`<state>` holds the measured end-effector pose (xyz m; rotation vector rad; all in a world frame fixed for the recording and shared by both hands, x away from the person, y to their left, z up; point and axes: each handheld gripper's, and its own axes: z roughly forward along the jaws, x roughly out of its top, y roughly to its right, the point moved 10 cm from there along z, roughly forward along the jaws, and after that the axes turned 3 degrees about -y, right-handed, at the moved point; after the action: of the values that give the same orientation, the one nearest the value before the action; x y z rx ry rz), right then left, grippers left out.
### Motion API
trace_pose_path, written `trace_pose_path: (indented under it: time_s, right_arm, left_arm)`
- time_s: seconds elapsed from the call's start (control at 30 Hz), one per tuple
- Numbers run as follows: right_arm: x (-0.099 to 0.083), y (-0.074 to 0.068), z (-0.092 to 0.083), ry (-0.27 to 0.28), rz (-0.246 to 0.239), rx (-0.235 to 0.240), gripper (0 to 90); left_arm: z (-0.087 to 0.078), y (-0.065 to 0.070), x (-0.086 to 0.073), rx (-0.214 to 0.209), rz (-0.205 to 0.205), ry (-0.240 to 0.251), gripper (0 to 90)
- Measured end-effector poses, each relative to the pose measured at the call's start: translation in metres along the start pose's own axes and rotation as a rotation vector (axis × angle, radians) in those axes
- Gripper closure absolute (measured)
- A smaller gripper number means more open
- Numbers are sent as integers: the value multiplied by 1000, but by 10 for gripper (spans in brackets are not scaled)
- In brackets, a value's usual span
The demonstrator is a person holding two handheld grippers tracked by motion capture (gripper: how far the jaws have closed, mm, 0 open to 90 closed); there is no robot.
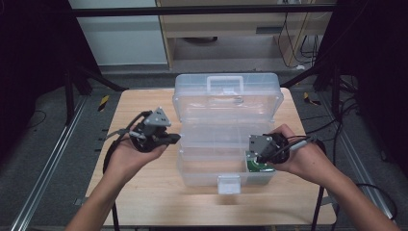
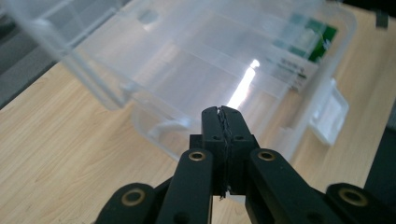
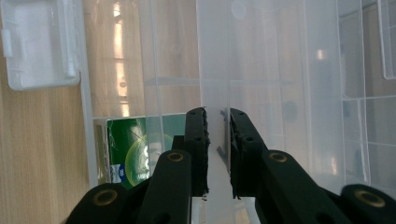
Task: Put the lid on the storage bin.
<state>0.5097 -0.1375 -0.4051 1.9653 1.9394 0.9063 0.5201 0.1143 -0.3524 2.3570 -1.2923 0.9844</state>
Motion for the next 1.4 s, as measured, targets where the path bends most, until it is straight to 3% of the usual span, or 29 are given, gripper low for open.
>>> trace_pose_path:
  time_s: [0.07, 0.23, 0.37, 0.6, 0.87, 1.4]
  right_arm:
    - [0, -1, 0, -2, -2, 1, 792]
    - [0, -1, 0, -3, -4, 4, 789]
    - [1, -1, 1, -2, -7, 3, 789]
    - [0, -2, 0, -15, -6, 0, 788]
    - [0, -5, 1, -4, 1, 1, 788]
    - [-1, -10, 1, -11, 4, 23, 785]
  left_arm:
    - [-2, -17, 6, -3, -62, 21, 898]
    - [2, -33, 13, 15, -94, 21, 900]
    - [8, -36, 17, 17, -102, 21, 900]
    - [17, -44, 20, -23, -176, 32, 900]
    - [18, -49, 25, -27, -196, 32, 900]
    - [19, -46, 24, -27, -205, 34, 900]
